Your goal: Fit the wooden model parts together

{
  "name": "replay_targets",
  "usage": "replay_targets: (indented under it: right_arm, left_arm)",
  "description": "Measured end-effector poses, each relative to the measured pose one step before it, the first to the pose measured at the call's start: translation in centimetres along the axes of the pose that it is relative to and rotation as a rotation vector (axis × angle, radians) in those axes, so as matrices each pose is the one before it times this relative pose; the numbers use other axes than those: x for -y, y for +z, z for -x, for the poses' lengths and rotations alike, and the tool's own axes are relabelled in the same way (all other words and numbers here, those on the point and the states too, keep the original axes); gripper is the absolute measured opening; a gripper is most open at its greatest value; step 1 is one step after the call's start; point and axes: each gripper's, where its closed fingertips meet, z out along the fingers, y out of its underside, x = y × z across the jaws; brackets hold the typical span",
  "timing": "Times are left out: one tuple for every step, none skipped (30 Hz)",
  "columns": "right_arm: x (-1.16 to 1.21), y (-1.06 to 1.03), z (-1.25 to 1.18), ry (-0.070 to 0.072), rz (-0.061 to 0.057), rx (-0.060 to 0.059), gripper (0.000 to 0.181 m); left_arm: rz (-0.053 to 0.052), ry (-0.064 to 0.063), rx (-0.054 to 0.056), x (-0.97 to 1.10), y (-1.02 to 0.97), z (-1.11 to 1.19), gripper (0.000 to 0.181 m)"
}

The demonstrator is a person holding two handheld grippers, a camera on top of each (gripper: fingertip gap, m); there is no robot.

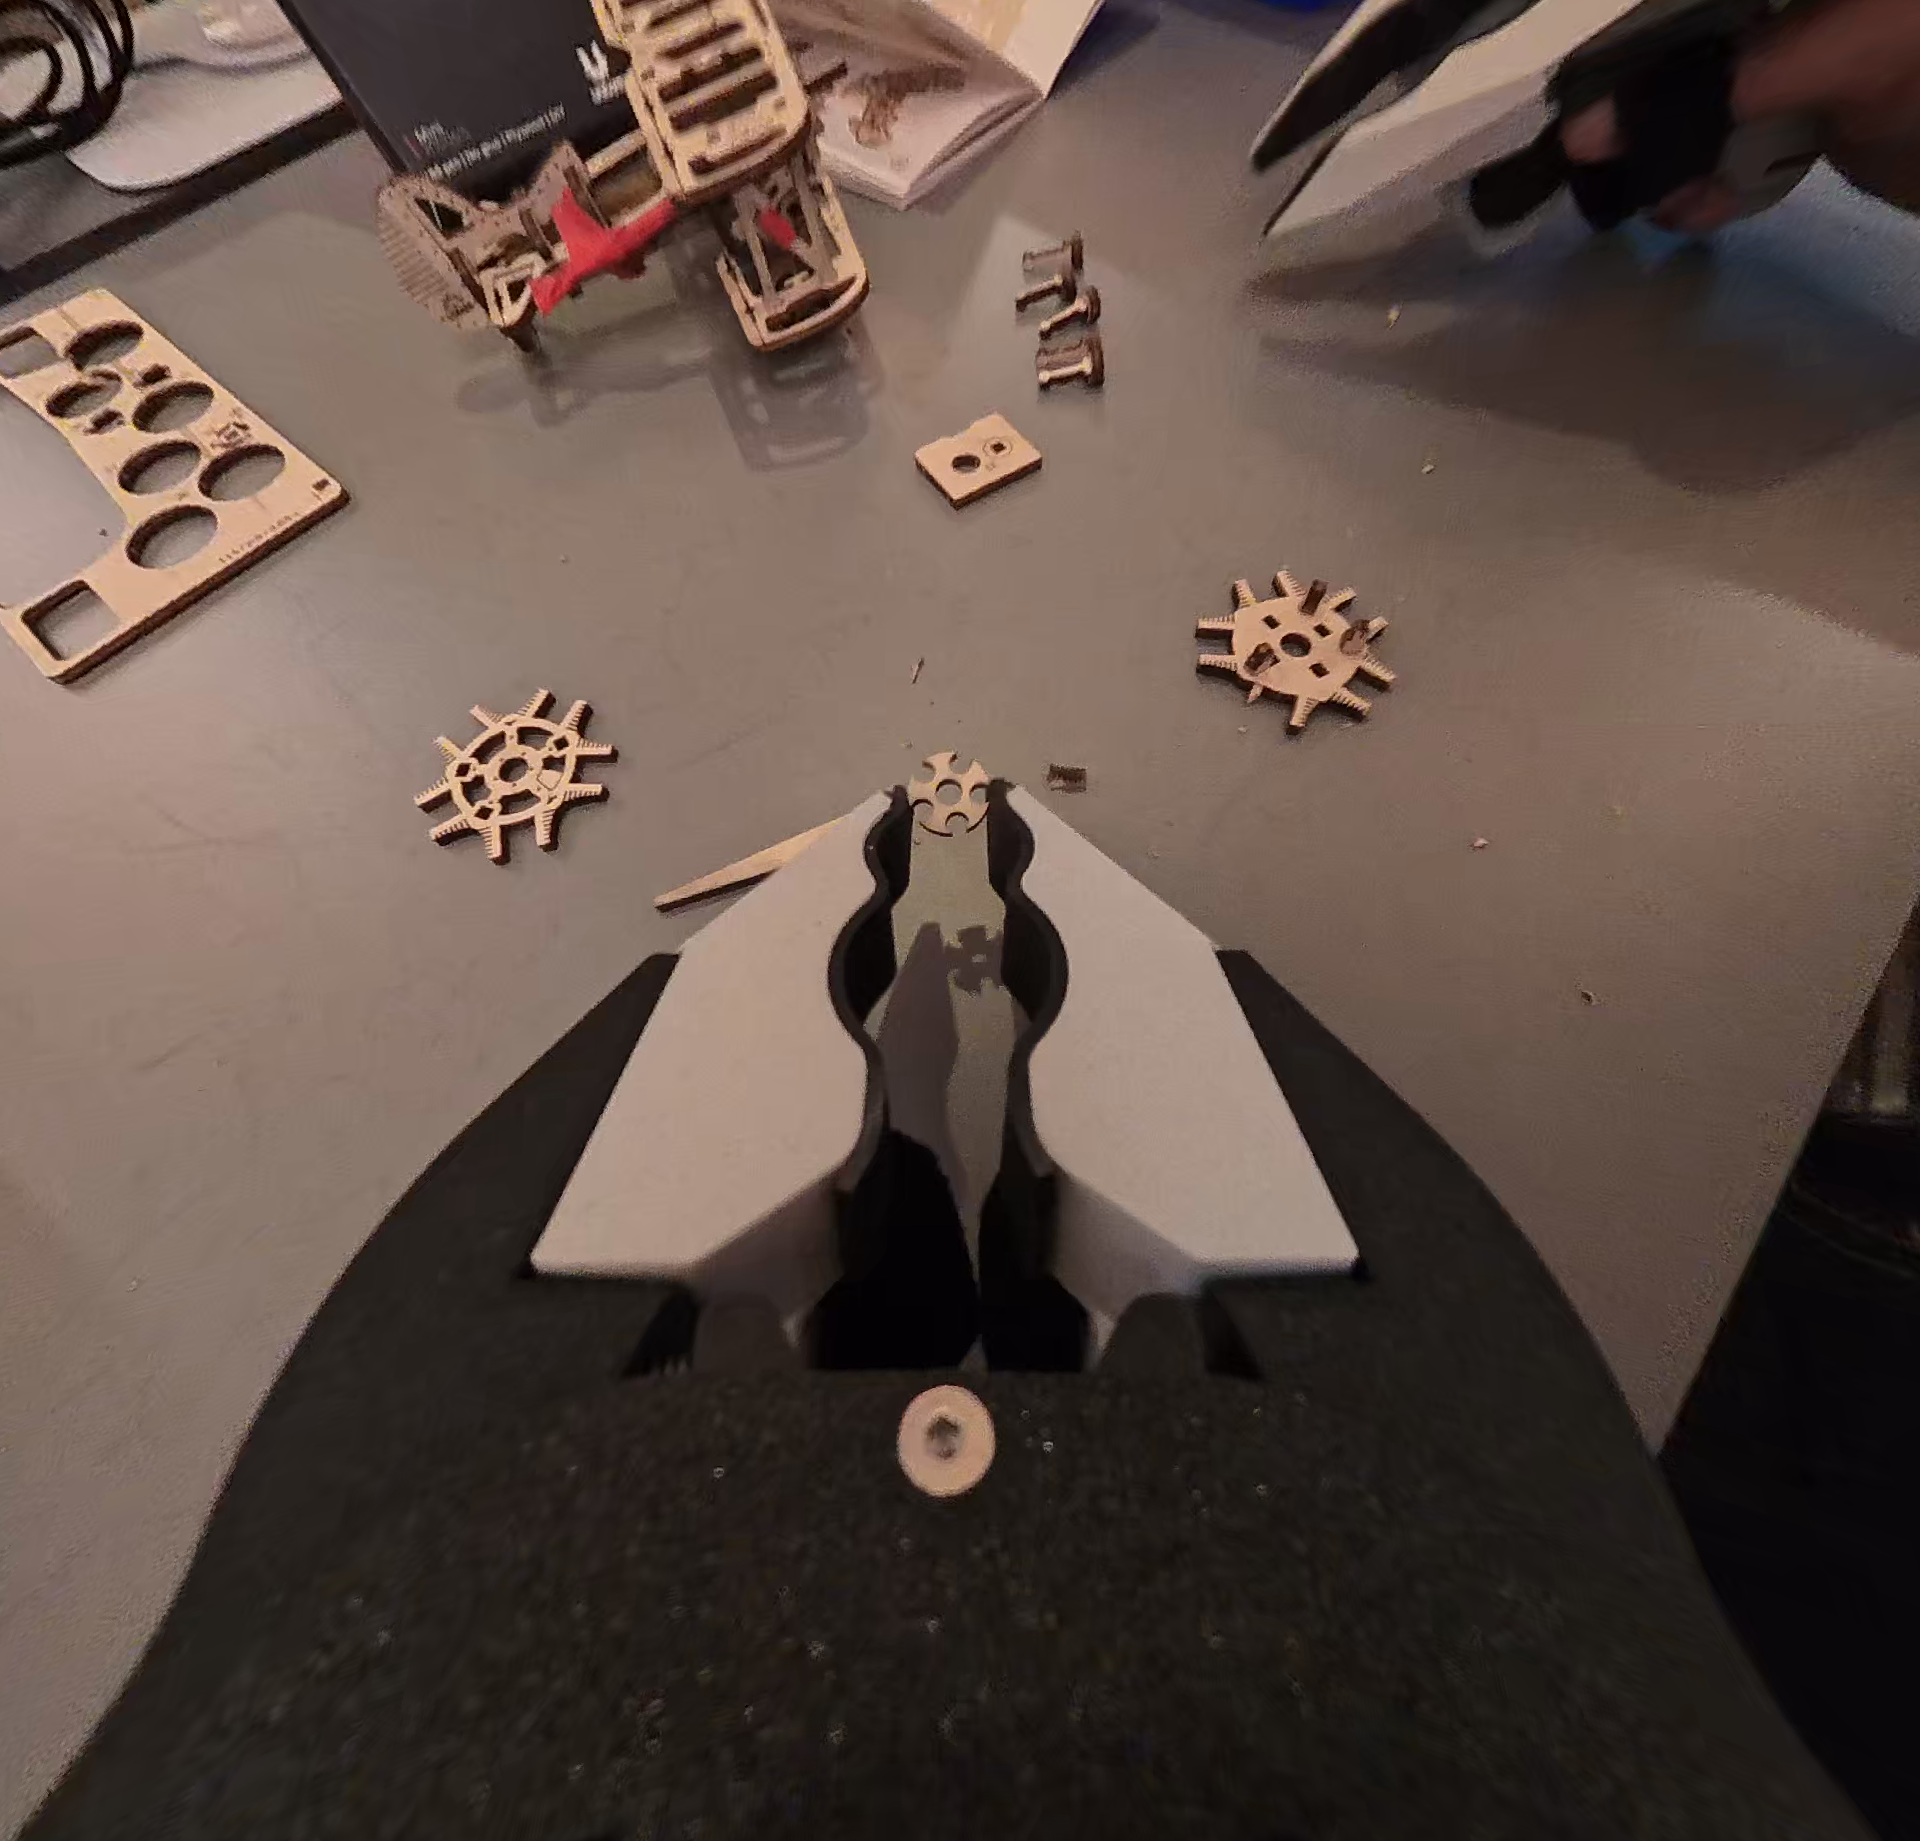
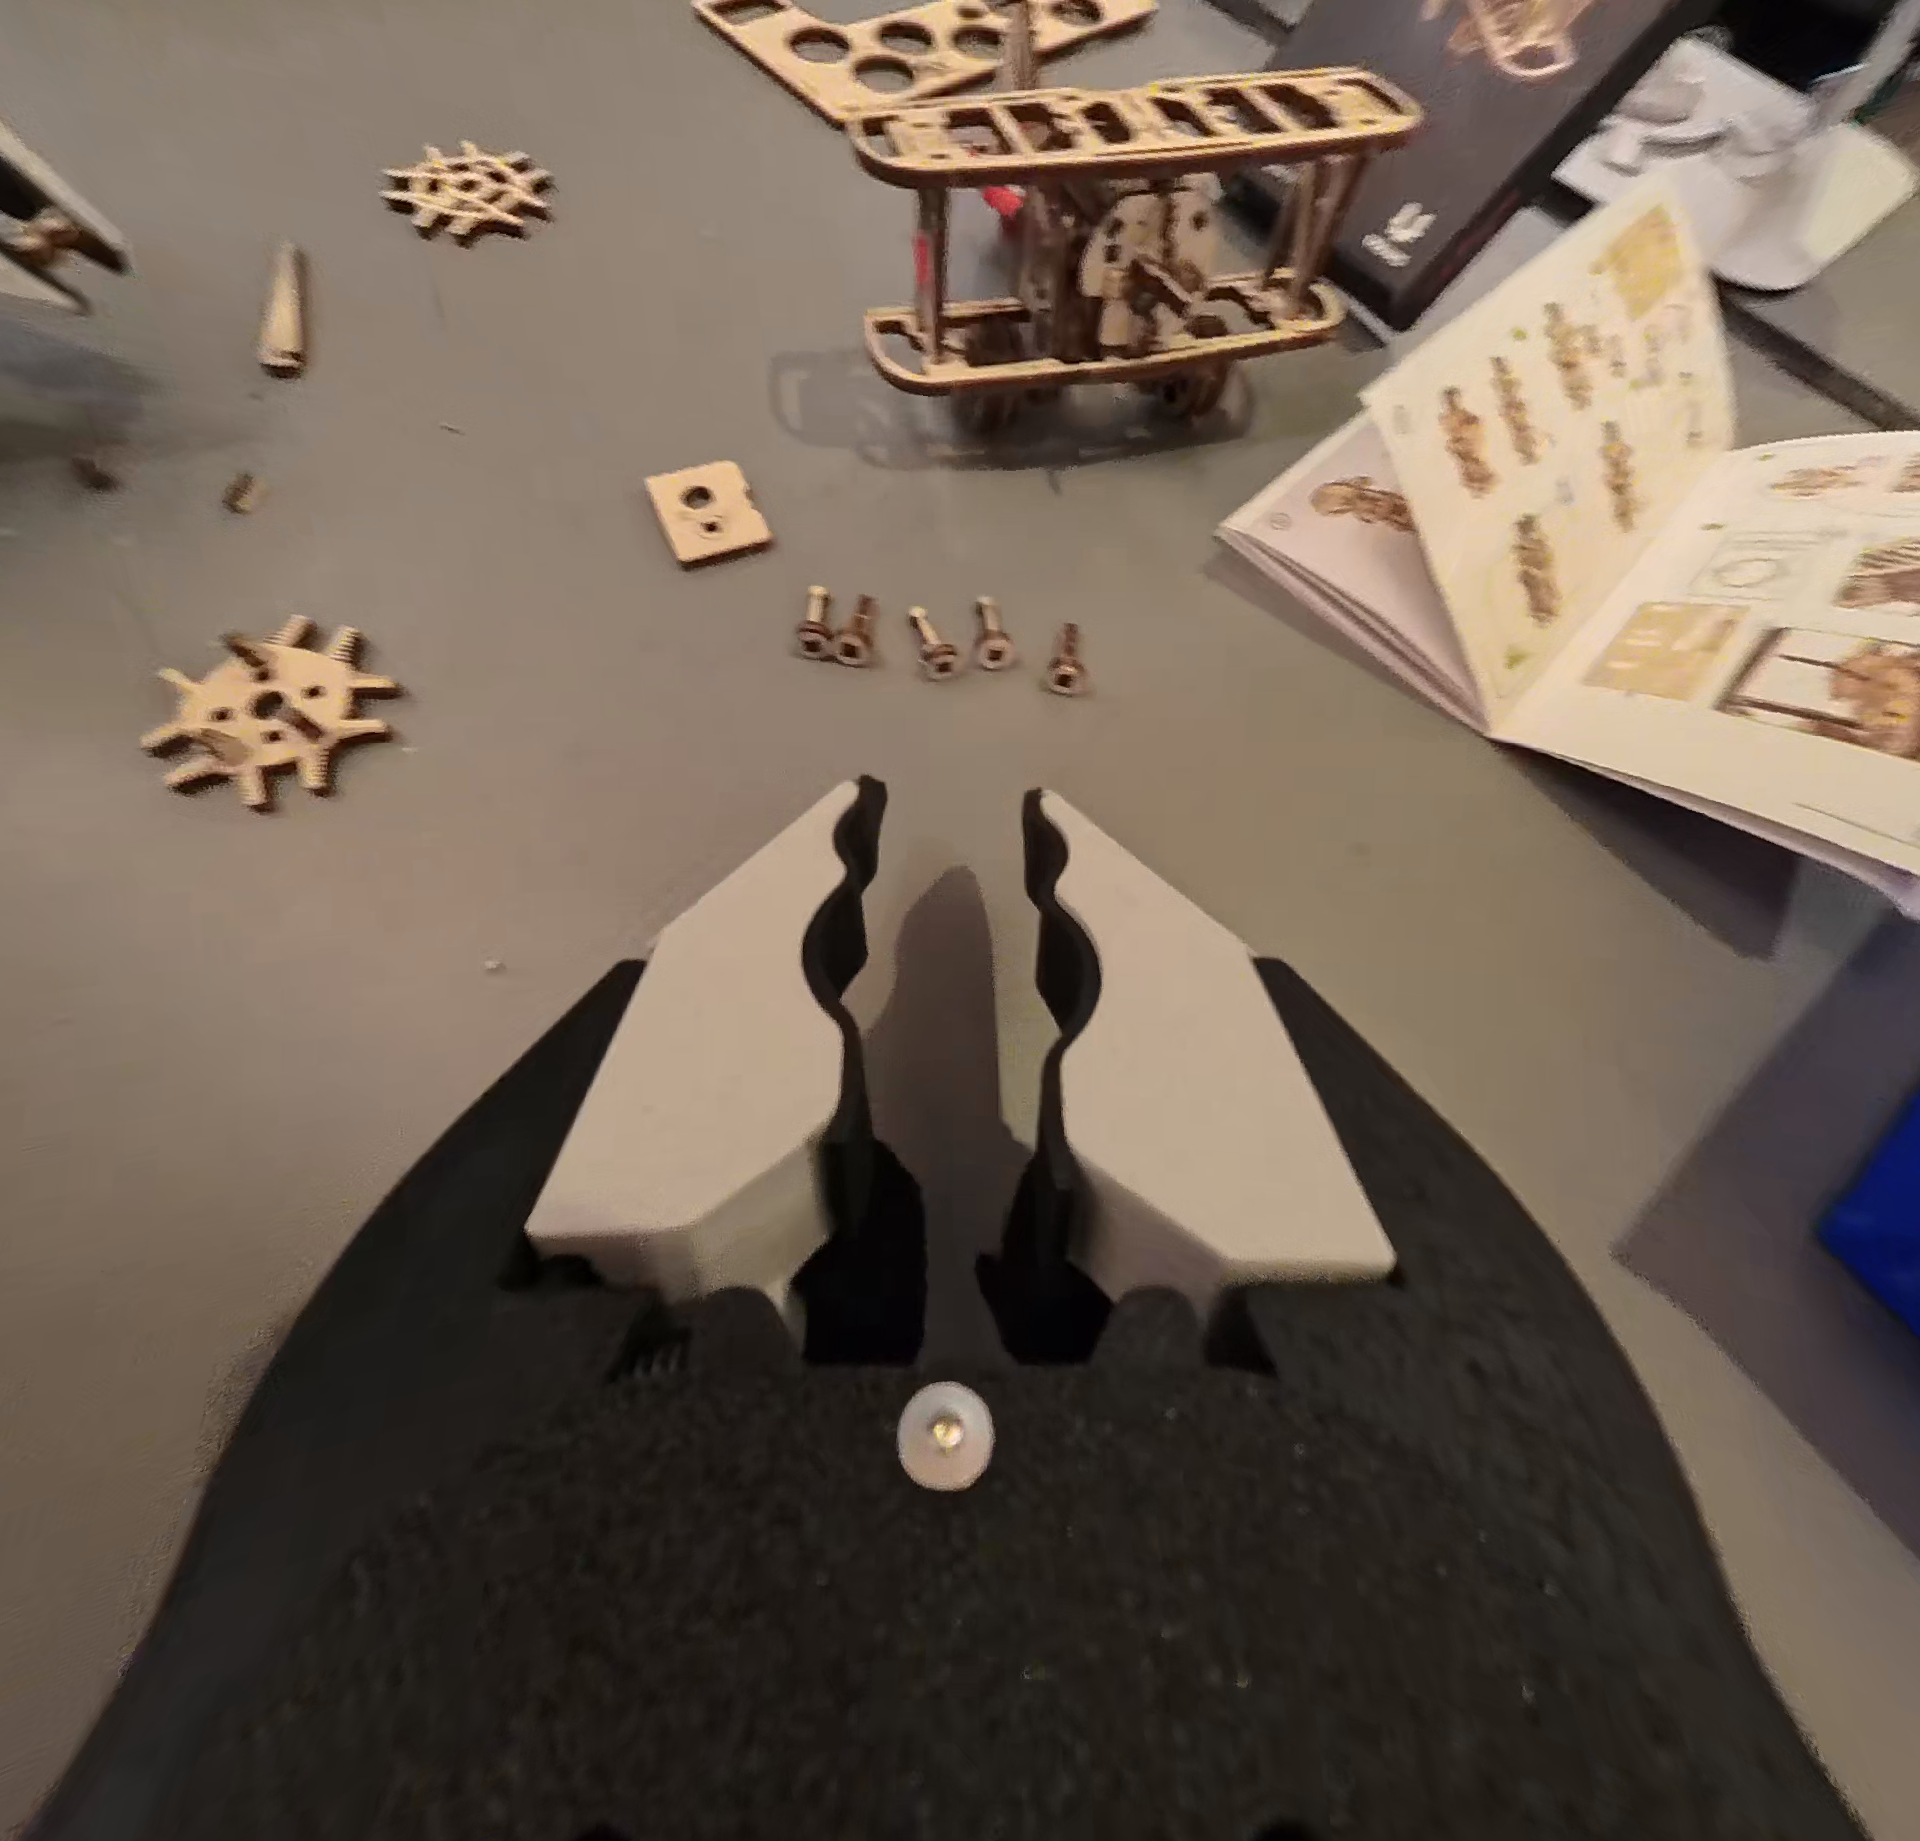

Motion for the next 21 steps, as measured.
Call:
replay_targets:
  right_arm:
    - [-0.109, -0.185, -0.663, -0.0053, -0.0046, -0.0295, 0.027]
    - [-0.148, -0.103, -0.505, 0.0024, -0.0083, -0.0161, 0.026]
    - [-0.277, -0.05, -0.391, 0.0159, 0.0079, -0.006, 0.025]
    - [-0.086, 0.004, -0.189, 0.0196, 0.0038, 0.0117, 0.026]
    - [0.106, -0.03, -0.093, 0.0264, -0.007, 0.0161, 0.026]
    - [0.114, -0.01, -0.043, 0.0216, -0.0066, 0.0164, 0.025]
    - [-0.024, 0.019, -0.032, 0.0152, 0.0015, 0.0117, 0.026]
    - [-0.075, 0.044, -0.01, 0.0112, 0.0055, 0.0091, 0.029]
    - [-0.145, 0.121, 0.044, 0.0059, 0.0122, 0.0086, 0.03]
    - [-0.16, 0.146, 0.044, 0.0028, 0.0133, 0.0061, 0.031]
    - [-0.143, 0.135, 0.077, -0.0009, 0.0123, 0.006, 0.03]
    - [-0.176, 0.143, 0.132, -0.0022, 0.0142, 0.0087, 0.028]
    - [-0.146, 0.119, 0.103, -0.0013, 0.0121, 0.0082, 0.028]
    - [-0.07, 0.06, 0.067, 0.0004, 0.0059, 0.0055, 0.028]
    - [-0.011, 0.006, -0.095, 0.0058, 0.0007, -0.0025, 0.028]
    - [0.069, -0.047, -0.026, 0.0088, -0.0053, 0.006, 0.028]
    - [0.074, -0.067, -0.055, 0.012, -0.0069, 0.0056, 0.028]
    - [0.086, -0.08, -0.061, 0.0127, -0.0074, 0.0054, 0.028]
    - [0.096, -0.08, -0.099, 0.0132, -0.0078, 0.0031, 0.028]
    - [0.082, -0.082, -0.063, 0.0136, -0.007, 0.0062, 0.028]
    - [0.066, -0.054, -0.075, 0.0142, -0.0051, 0.0062, 0.028]
  left_arm:
    - [0.0103, -0.0009, 0.0021, -0.133, 0.215, 0.082, 0.012]
    - [0.0036, 0.0022, 0.0077, 0.023, 0.164, 0.128, 0.012]
    - [0.0038, 0.0006, 0.011, 0.01, 0.145, 0.162, 0.012]
    - [0.021, -0.0057, 0.0034, -0.241, 0.238, 0.125, 0.012]
    - [0.0335, -0.011, -0.0077, -0.419, 0.328, 0.007, 0.012]
    - [0.031, -0.0124, -0.0047, -0.38, 0.307, 0.074, 0.012]
    - [0.0216, -0.0105, 0.0025, -0.27, 0.223, 0.138, 0.012]
    - [0.0137, -0.0079, 0.0009, -0.165, 0.148, 0.092, 0.012]
    - [0.0117, -0.0078, -0.0034, -0.142, 0.119, 0.035, 0.012]
    - [0.0101, -0.0085, -0.0048, -0.129, 0.101, 0.034, 0.012]
    - [0.0083, -0.0087, -0.0039, -0.093, 0.092, 0.035, 0.012]
    - [0.0078, -0.0102, -0.0082, -0.101, 0.088, 0.007, 0.011]
    - [0.0027, -0.0145, -0.0115, -0.026, 0.047, 0.015, 0.011]
    - [-0.0013, -0.021, -0.0111, 0.018, 0.002, 0.079, 0.011]
    - [-0.0028, -0.027, -0.0079, 0.036, -0.026, 0.184, 0.012]
    - [-0.0031, -0.0278, -0.0037, 0.045, -0.02, 0.227, 0.011]
    - [-0.0025, -0.0214, -0.0047, 0.041, -0.019, 0.157, 0.011]
    - [-0.0017, -0.0134, -0.0051, 0.013, -0.013, 0.07, 0.012]
    - [-0.001, -0.0064, -0.0024, 0.019, 0.005, 0.032, 0.011]
    - [-0.0004, -0.0023, 0.0027, 0.004, 0.009, 0.053, 0.012]
    - [-0.0003, 0.0001, 0.0042, 0.008, 0.009, 0.048, 0.012]
